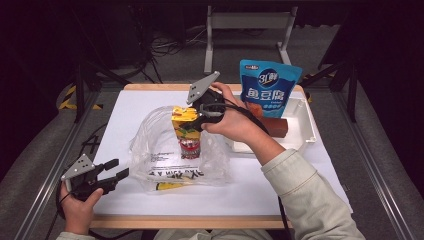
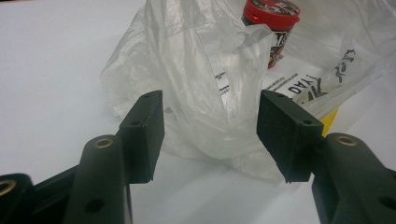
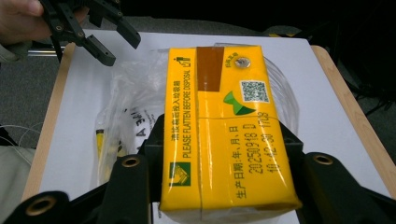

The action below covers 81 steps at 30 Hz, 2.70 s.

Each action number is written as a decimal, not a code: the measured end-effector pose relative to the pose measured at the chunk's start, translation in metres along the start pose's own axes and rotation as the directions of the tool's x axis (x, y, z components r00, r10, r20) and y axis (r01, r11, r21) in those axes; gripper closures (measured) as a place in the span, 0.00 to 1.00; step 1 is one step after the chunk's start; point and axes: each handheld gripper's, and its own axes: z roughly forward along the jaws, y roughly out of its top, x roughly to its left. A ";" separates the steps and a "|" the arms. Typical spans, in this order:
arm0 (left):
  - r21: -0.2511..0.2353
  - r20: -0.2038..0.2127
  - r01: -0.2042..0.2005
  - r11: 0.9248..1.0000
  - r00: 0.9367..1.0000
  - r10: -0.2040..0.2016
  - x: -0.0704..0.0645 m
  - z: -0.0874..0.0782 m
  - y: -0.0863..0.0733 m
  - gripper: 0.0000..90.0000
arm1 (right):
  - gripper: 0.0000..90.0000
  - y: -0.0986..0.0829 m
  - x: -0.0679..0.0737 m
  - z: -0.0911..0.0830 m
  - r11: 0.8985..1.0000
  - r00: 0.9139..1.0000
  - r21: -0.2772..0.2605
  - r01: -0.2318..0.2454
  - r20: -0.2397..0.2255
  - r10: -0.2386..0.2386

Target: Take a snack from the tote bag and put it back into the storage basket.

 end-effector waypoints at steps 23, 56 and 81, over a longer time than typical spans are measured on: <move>0.006 -0.002 -0.001 1.000 1.000 0.001 0.000 0.000 0.000 0.47 | 0.60 -0.026 -0.021 -0.052 0.998 0.997 -0.003 -0.059 0.055 0.060; 0.005 -0.003 0.001 1.000 1.000 -0.001 -0.001 0.001 0.000 0.47 | 0.61 -0.080 -0.053 -0.093 0.991 0.983 0.026 -0.135 0.130 0.130; 0.005 -0.003 0.000 1.000 1.000 0.000 0.000 0.001 0.000 0.47 | 0.61 -0.113 -0.062 -0.089 0.987 0.980 0.055 -0.148 0.141 0.139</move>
